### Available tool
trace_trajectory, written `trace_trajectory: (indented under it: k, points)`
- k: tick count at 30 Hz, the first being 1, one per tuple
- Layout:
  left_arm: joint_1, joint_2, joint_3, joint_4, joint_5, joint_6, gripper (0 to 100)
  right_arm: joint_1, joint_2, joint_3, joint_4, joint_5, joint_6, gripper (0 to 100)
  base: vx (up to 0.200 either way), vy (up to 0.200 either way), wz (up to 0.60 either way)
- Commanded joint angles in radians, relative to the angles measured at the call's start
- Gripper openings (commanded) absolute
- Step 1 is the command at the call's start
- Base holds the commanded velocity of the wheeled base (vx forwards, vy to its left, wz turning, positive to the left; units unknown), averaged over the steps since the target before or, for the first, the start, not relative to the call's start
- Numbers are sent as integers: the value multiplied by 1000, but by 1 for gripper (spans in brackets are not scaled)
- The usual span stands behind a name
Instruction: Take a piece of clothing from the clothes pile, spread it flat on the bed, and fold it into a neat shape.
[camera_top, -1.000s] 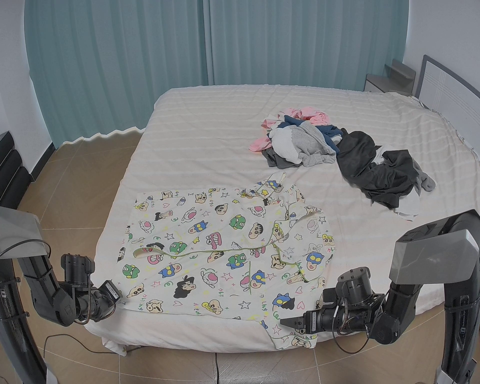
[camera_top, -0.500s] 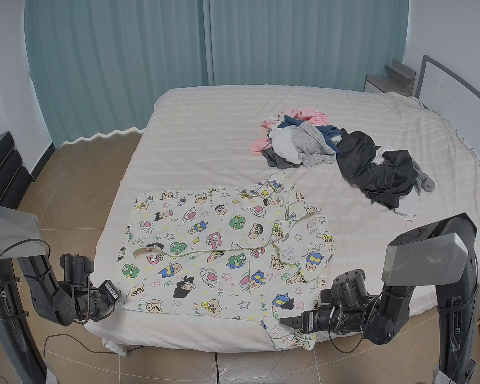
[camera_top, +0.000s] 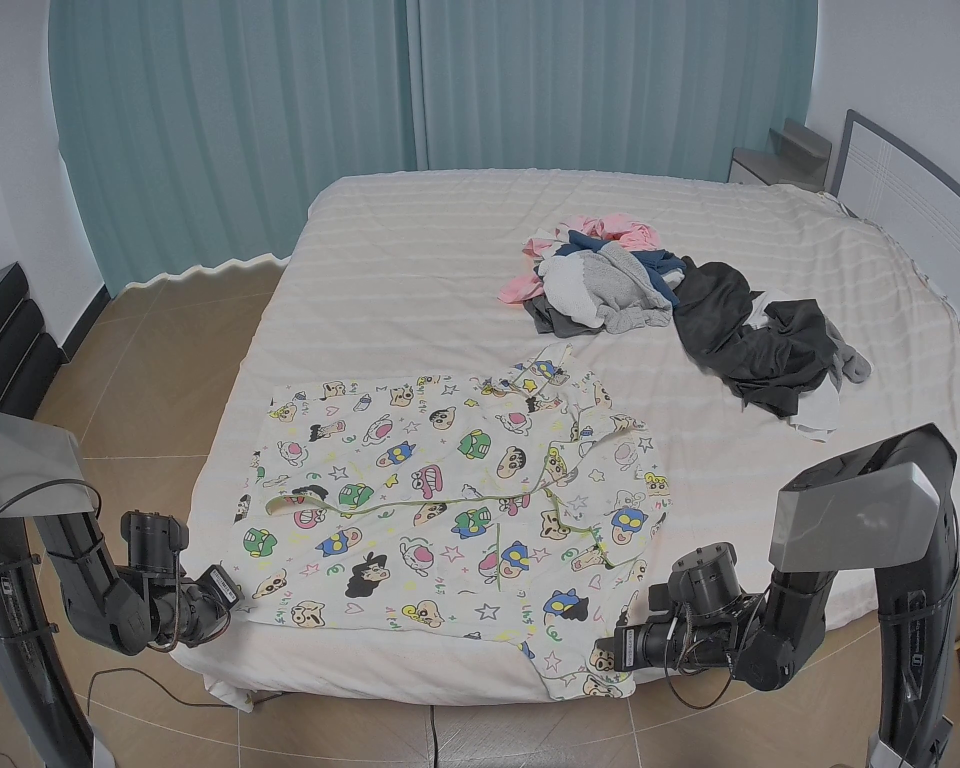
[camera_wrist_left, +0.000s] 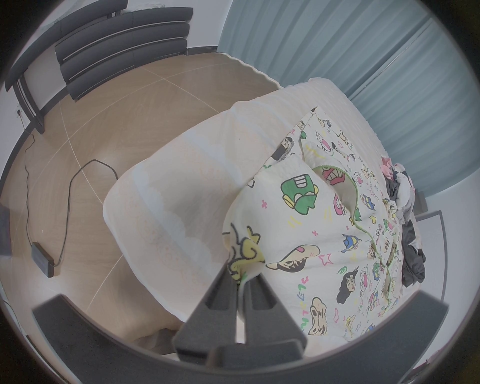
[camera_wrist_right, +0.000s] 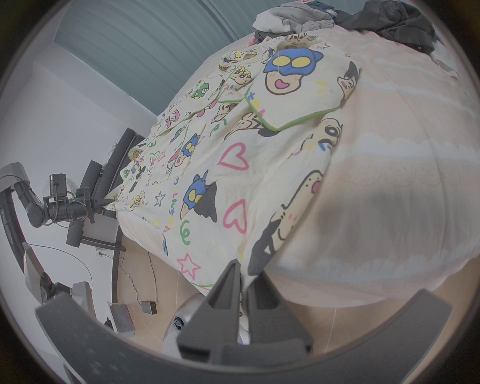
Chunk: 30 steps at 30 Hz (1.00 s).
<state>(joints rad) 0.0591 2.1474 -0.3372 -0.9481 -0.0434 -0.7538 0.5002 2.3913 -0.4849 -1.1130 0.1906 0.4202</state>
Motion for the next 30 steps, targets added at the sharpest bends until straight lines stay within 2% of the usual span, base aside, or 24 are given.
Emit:
trace_trajectory:
  k: [1,9,17,30]
  points:
    - [-1,-8,15,0,0,11,0,-19,-37,26,-1,1,-1,0,0,0,0]
    - [-1,-21,84,0,4,105,0,-38,-113,109,4,26,0,0,0,0,0]
    - [-2,-17,145,0,4,156,0,-37,-142,158,2,55,3,0,0,0,0]
    - [-2,-12,145,0,4,159,0,-8,-87,94,2,55,48,0,0,0,0]
